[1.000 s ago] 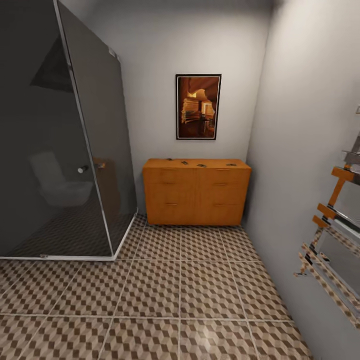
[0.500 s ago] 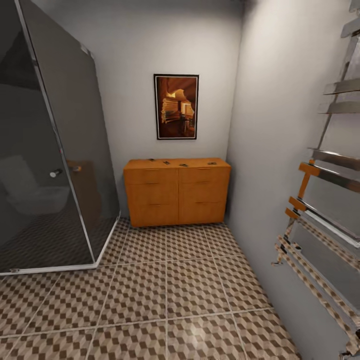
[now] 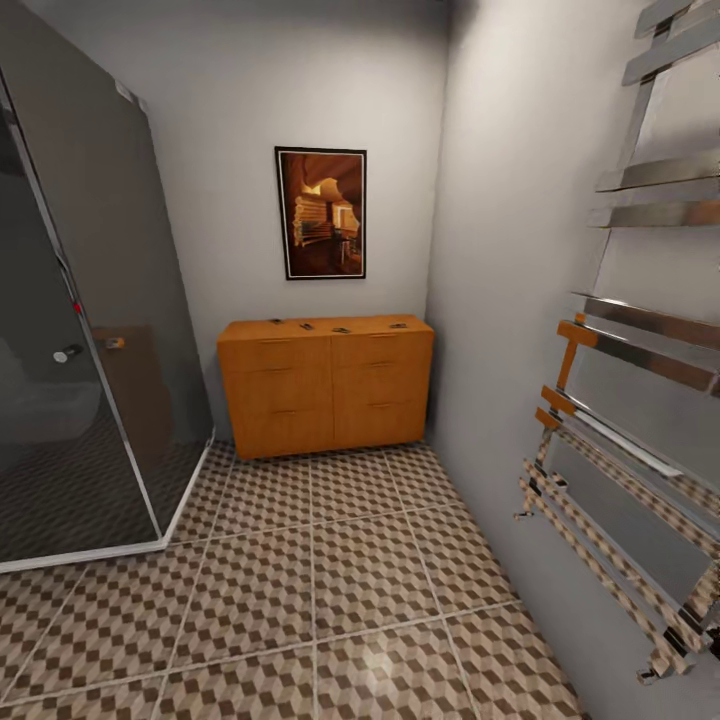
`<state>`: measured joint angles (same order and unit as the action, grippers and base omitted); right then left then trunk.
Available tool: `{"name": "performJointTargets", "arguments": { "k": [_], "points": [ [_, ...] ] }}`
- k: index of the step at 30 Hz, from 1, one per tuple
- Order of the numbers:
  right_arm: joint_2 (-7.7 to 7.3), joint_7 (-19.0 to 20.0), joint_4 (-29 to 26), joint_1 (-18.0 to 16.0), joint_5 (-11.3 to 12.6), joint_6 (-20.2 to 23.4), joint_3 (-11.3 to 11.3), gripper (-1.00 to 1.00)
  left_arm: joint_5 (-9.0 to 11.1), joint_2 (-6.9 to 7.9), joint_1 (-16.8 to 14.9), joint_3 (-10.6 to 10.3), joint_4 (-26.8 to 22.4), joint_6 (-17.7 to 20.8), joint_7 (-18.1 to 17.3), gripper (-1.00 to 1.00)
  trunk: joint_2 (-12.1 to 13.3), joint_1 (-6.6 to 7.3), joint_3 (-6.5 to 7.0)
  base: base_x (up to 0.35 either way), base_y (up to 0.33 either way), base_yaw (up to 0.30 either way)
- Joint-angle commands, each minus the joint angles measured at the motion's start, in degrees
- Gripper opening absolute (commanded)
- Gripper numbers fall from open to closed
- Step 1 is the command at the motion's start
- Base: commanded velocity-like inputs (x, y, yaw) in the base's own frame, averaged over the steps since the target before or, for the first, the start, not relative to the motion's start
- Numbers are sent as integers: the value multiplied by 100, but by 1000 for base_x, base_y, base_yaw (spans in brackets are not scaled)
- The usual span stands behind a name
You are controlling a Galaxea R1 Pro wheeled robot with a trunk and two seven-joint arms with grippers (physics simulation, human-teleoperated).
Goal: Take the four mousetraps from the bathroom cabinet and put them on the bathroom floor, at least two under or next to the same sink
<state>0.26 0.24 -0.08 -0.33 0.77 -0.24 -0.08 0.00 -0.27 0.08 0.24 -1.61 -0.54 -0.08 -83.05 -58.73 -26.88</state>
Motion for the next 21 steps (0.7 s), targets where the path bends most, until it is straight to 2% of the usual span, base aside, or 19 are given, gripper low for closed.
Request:
{"name": "performJointTargets", "arguments": {
  "k": [1, 9, 21],
  "points": [
    [-1, 2, 0, -2, 7, -2, 3, 100, 0, 0, 1, 2, -6, -17, -1, 100, -3, 0, -5, 0, 0, -21],
    [-11, 2, 0, -2, -40, -5, 33, 100, -13, 0, 1, -25, -6, -17, -1, 100, -3, 0, -5, 48, 0, -7],
    [-10, 2, 0, -2, -45, -2, 21, 100, -32, 0, 1, -40, -6, -16, -1, 100, -3, 0, -5, 271, 0, -1]
  ]
}}
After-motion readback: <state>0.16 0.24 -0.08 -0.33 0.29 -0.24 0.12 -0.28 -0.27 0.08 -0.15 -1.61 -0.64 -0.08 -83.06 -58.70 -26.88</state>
